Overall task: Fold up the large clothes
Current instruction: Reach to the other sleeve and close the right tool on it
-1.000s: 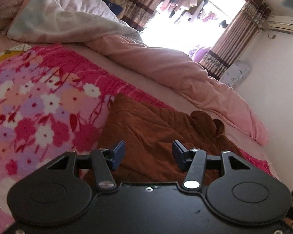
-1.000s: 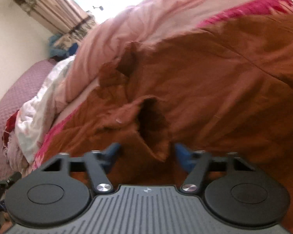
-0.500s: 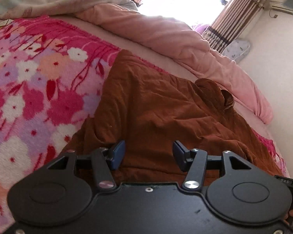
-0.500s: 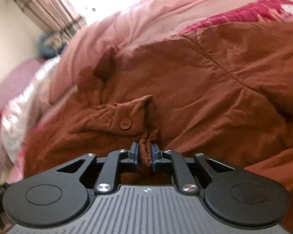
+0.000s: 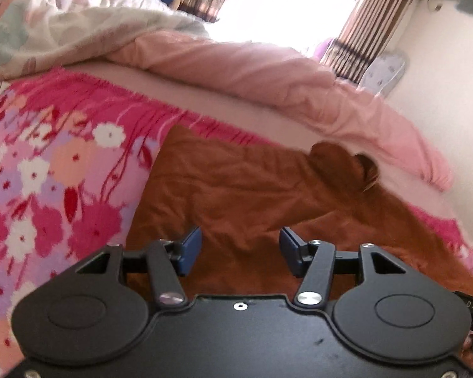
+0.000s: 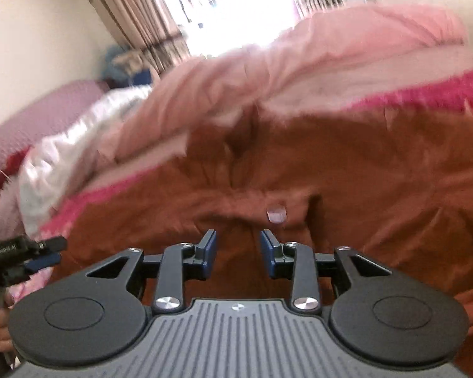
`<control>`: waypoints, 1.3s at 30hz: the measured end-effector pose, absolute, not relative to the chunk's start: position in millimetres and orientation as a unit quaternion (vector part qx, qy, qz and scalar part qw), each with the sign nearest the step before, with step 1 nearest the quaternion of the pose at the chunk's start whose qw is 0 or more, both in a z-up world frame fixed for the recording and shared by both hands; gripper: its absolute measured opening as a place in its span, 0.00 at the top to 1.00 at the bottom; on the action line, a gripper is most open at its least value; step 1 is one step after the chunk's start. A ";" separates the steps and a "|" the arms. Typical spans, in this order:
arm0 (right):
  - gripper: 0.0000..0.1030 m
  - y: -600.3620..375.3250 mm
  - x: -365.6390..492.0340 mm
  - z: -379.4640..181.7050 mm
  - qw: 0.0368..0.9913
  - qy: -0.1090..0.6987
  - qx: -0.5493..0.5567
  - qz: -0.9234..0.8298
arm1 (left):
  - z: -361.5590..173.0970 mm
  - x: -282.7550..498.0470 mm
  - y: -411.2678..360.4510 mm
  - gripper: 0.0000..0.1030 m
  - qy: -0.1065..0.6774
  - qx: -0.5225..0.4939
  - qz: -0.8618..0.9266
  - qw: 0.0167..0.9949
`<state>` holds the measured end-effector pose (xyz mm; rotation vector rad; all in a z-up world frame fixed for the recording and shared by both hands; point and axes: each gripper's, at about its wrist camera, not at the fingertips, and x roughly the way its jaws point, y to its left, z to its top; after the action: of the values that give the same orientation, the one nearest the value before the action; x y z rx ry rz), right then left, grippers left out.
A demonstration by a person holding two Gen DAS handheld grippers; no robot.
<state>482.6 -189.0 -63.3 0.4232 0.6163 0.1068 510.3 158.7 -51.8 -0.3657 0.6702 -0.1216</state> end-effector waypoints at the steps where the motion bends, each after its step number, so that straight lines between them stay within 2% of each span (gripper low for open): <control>1: 0.62 -188.7 483.3 -71.8 0.926 0.309 0.211 0.047 | -57.8 512.9 158.8 0.46 0.333 -0.177 -0.058 0.924; 5: 0.72 -195.3 482.6 -90.7 0.924 0.309 0.223 0.042 | -79.8 519.2 161.8 0.45 0.344 -0.177 -0.062 0.920; 10: 0.69 -216.7 465.4 -74.7 0.913 0.296 0.272 0.064 | -66.4 518.2 156.9 0.45 0.347 -0.165 -0.054 0.922; 12: 0.55 -244.7 450.7 -65.9 0.907 0.270 0.319 0.062 | -53.8 507.3 157.9 0.45 0.340 -0.173 -0.059 0.923; 13: 0.40 -261.4 439.7 -61.7 0.906 0.254 0.336 0.055 | -48.6 501.2 158.0 0.44 0.335 -0.173 -0.060 0.924; 14: 0.30 -283.2 424.8 -57.4 0.907 0.235 0.347 0.040 | -44.7 495.0 157.3 0.42 0.330 -0.169 -0.058 0.927; 15: 0.29 -304.3 412.7 -56.4 0.908 0.225 0.352 0.019 | -42.0 488.4 156.2 0.41 0.326 -0.160 -0.054 0.930; 20: 0.29 -425.9 345.7 -72.1 0.890 0.193 0.391 -0.137 | -41.3 461.2 150.3 0.41 0.310 -0.110 -0.044 0.943; 25: 0.28 -528.1 282.7 -104.9 0.845 0.156 0.440 -0.261 | -46.4 457.7 150.0 0.41 0.317 -0.126 -0.045 0.939; 29: 0.28 -566.3 266.4 -124.1 0.824 0.146 0.457 -0.301 | -47.6 460.3 145.0 0.41 0.319 -0.130 -0.036 0.938; 39: 0.29 -613.2 278.1 -145.7 0.793 0.060 0.524 -0.305 | -51.3 464.5 131.5 0.41 0.323 -0.105 -0.020 0.940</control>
<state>278.1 -613.2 -145.7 1.1268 0.1289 -0.6550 464.5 131.5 -51.3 -0.2153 0.6584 -0.0418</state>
